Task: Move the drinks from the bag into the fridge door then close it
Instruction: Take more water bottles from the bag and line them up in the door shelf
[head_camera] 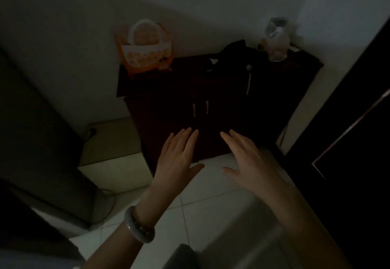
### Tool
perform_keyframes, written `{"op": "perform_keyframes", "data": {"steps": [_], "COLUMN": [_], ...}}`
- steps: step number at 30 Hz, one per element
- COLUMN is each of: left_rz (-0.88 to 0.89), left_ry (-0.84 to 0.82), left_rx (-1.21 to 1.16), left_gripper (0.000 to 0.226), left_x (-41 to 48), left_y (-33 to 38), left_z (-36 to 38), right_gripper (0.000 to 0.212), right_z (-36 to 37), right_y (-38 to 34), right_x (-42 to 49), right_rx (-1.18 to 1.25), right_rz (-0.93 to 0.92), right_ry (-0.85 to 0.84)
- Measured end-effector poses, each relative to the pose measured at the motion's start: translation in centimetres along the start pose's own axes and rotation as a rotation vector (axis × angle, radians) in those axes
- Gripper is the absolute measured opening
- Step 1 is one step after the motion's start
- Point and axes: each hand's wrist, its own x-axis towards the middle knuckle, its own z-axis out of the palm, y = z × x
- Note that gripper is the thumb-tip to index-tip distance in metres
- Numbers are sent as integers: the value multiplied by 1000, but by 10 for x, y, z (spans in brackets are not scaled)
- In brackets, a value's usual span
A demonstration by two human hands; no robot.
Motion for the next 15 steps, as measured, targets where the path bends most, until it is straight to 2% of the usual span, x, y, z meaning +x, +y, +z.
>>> {"op": "perform_keyframes", "data": {"steps": [5, 8, 15], "left_rz": [-109, -149, -223], "left_ry": [3, 21, 79], "left_rx": [35, 51, 88], "left_gripper": [85, 87, 87], "left_x": [39, 74, 164], "left_y": [-38, -71, -169], "left_z": [19, 35, 35], "right_gripper": [82, 85, 86], "right_z": [3, 3, -12], "right_y": [13, 18, 12], "right_x": [71, 126, 271], "right_rx": [31, 70, 34], "right_rz": [-88, -78, -175], "right_ry": [-33, -62, -3]}}
